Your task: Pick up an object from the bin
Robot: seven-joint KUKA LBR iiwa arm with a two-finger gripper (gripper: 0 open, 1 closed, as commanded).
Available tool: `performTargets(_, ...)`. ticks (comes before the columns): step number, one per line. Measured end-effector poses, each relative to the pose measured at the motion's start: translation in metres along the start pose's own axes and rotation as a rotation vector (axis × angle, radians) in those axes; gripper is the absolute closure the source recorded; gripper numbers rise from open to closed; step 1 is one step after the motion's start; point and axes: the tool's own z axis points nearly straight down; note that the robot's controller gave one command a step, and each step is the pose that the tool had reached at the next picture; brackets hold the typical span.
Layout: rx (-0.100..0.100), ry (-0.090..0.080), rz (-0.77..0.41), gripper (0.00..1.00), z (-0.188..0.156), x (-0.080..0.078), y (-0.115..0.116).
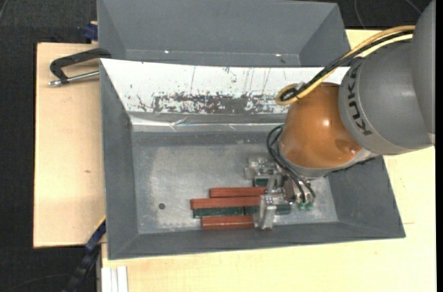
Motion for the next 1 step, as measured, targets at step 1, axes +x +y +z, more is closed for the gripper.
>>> performTargets(1, -0.001, -0.005, 0.062, 0.00, -0.0021, -0.0071, -0.0008)
